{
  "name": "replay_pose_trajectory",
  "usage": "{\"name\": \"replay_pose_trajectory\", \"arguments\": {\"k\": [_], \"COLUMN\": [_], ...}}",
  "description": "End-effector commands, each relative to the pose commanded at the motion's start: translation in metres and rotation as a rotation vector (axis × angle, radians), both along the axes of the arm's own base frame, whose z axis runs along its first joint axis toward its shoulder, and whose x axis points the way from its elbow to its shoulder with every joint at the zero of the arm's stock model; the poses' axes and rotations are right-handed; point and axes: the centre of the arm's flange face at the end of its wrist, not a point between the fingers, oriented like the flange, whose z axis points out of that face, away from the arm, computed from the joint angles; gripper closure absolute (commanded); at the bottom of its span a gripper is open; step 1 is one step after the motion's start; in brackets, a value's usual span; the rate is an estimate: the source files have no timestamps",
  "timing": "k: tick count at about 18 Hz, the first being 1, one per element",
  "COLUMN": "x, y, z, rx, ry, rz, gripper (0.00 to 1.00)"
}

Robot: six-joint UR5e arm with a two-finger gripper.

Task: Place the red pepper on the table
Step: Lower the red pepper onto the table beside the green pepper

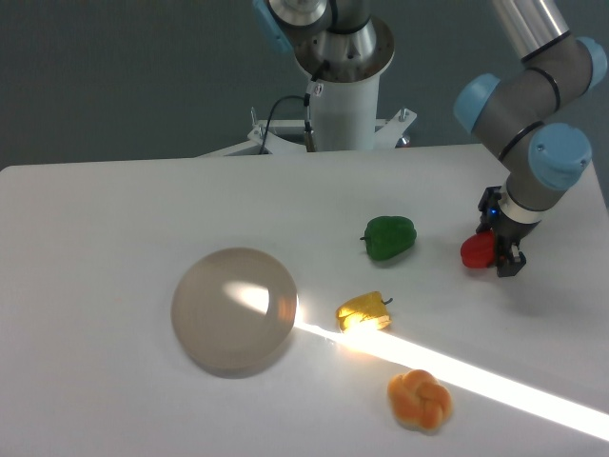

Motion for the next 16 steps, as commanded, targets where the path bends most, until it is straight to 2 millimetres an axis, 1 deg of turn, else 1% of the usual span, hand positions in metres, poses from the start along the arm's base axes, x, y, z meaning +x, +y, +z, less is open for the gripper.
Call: {"name": "replay_pose_trajectory", "arguments": {"k": [16], "x": [0.0014], "y": [-0.0004], "z": [-0.0091], "rx": [0.003], "ry": [0.001], "rz": [-0.009], "gripper": [0.35]}}
